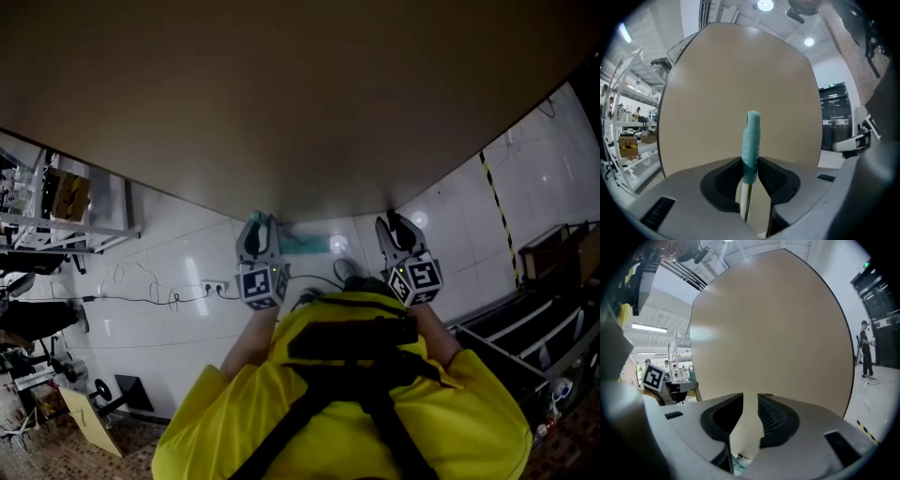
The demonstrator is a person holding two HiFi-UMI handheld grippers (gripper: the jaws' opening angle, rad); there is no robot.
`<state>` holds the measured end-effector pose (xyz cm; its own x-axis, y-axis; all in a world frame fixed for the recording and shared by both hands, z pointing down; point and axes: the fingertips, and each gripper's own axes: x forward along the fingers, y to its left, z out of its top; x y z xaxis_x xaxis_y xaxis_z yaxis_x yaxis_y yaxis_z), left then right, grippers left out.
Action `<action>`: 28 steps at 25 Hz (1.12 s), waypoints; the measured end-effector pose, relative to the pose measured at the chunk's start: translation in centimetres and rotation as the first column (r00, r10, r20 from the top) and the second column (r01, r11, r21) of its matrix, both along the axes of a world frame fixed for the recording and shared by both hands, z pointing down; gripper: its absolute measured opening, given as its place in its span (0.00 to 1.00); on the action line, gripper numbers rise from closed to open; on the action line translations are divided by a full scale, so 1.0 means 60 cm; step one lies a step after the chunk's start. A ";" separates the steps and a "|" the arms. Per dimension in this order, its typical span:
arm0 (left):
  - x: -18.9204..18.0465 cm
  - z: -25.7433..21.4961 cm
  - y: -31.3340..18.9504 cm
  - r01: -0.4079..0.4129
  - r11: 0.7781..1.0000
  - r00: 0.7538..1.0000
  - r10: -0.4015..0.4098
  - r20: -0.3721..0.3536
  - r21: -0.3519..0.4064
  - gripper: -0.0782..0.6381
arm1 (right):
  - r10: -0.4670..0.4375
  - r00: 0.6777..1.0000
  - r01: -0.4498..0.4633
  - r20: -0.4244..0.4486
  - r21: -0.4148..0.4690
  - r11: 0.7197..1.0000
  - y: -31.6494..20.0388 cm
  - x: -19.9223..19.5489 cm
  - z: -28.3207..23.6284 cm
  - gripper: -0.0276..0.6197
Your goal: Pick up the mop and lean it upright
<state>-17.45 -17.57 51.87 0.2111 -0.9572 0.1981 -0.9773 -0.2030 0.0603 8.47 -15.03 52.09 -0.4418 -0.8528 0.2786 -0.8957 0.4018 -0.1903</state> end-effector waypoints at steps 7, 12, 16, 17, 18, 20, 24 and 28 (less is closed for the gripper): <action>0.026 0.143 -0.079 0.017 0.990 1.000 -0.018 -0.006 -0.139 0.26 | -0.017 1.000 0.016 -0.013 -0.030 0.999 -0.007 -0.003 0.018 0.20; 0.040 0.210 -0.117 0.012 0.977 1.000 -0.014 -0.005 -0.214 0.26 | -0.011 1.000 0.011 -0.017 -0.036 0.999 -0.012 0.007 0.021 0.20; 0.054 0.215 -0.143 0.000 0.979 1.000 0.002 0.011 -0.202 0.26 | -0.008 1.000 0.007 -0.016 -0.048 0.999 -0.019 0.015 0.029 0.20; 0.059 0.217 -0.150 0.004 0.978 1.000 0.000 0.016 -0.206 0.26 | -0.009 1.000 0.008 -0.015 -0.053 0.999 -0.019 0.018 0.032 0.20; 0.063 0.218 -0.156 0.007 0.977 1.000 -0.003 0.018 -0.215 0.26 | -0.012 1.000 0.011 -0.012 -0.058 0.998 -0.020 0.019 0.035 0.20; 0.069 0.219 -0.169 0.010 0.972 1.000 -0.006 0.017 -0.235 0.27 | -0.021 1.000 0.021 -0.004 -0.061 0.998 -0.025 0.015 0.036 0.20; 0.075 0.215 -0.172 0.015 0.970 1.000 -0.010 0.023 -0.244 0.34 | -0.039 0.999 0.039 0.010 -0.056 0.998 -0.032 0.005 0.031 0.20; 0.076 0.219 -0.162 0.012 0.968 1.000 -0.007 0.023 -0.250 0.39 | -0.050 0.999 0.052 0.021 -0.056 0.997 -0.038 0.000 0.031 0.20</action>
